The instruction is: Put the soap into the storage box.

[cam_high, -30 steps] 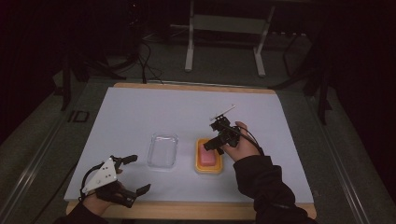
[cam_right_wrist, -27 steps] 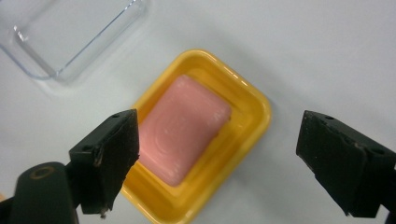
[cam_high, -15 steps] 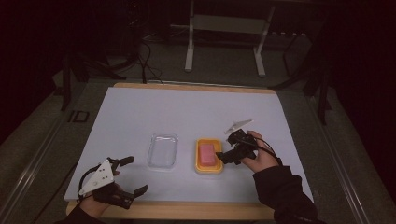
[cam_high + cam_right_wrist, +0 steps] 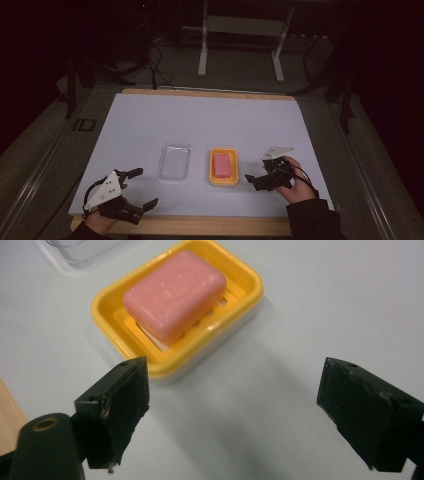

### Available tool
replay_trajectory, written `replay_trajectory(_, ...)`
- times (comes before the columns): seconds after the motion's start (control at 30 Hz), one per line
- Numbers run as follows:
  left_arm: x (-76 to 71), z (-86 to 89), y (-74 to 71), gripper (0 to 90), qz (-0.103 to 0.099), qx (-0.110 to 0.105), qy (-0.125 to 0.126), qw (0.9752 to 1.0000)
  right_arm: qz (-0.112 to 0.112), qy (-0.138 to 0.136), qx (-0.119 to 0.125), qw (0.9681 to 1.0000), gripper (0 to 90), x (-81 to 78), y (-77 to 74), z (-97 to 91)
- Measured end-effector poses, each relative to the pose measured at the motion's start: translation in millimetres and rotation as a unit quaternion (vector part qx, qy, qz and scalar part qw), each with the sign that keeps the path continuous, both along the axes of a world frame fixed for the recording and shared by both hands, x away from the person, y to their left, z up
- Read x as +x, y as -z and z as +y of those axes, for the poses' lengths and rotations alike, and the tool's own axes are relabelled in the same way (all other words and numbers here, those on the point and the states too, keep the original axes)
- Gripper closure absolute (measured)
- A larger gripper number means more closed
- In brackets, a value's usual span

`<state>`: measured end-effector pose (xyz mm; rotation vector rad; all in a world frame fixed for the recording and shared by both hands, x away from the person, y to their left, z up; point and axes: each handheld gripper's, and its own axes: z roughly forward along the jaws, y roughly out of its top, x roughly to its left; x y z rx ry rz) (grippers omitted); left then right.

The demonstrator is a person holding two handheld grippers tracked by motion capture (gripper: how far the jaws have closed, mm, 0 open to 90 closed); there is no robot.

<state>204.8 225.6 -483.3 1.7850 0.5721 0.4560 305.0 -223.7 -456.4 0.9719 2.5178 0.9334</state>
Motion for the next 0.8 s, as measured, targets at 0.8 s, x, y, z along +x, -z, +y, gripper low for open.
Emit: replay_trajectory(0.8,-3.9,3.9,-2.0,0.2,-0.001,-0.009,-0.001,1.0,-0.032,0.05,0.08,0.995,13.3,-26.6,22.9,-55.1)
